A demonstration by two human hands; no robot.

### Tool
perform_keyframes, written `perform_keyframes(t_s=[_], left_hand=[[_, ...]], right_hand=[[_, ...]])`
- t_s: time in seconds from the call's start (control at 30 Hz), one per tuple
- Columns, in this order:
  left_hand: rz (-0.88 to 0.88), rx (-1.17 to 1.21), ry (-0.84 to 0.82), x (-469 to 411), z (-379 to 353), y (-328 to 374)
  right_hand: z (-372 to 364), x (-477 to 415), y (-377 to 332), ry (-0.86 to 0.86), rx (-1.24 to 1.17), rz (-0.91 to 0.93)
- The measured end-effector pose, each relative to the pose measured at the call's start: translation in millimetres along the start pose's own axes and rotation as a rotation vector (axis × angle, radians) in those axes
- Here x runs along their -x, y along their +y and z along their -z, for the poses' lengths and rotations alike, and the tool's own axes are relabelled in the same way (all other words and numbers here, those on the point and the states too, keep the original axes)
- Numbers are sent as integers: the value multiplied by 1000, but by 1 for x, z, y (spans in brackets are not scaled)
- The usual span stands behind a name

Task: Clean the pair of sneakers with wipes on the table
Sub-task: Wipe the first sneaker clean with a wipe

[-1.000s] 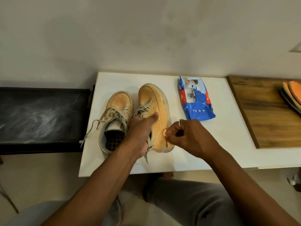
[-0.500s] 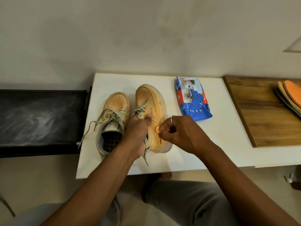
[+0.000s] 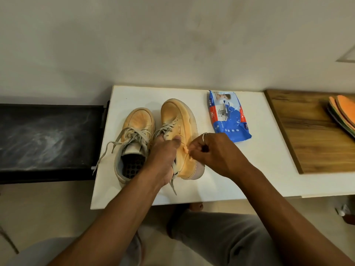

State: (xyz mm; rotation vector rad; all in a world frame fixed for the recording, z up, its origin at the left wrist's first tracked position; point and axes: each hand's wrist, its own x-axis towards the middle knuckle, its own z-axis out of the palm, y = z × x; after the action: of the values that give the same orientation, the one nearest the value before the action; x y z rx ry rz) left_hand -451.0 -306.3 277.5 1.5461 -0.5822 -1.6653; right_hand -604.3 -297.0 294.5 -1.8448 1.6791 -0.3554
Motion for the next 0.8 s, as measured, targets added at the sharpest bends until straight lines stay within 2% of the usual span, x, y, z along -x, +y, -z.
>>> perform_keyframes(t_s=[0.17, 0.43, 0.57, 0.63, 0.7, 0.8], left_hand=[[-1, -16, -6, 0, 1, 1], [19, -24, 36, -1, 1, 0], [8, -28, 37, -2, 0, 0], [-4, -32, 38, -3, 2, -1], [-8, -33, 40, -3, 2, -3], [3, -36, 36, -2, 1, -3]], right_hand=[[9, -22, 10, 224, -78, -33], [8, -9, 24, -5, -66, -41], [0, -18, 24, 122, -31, 9], [-4, -30, 20, 192, 2, -23], [-5, -33, 18, 199, 6, -33], [3, -22, 20, 109, -27, -18]])
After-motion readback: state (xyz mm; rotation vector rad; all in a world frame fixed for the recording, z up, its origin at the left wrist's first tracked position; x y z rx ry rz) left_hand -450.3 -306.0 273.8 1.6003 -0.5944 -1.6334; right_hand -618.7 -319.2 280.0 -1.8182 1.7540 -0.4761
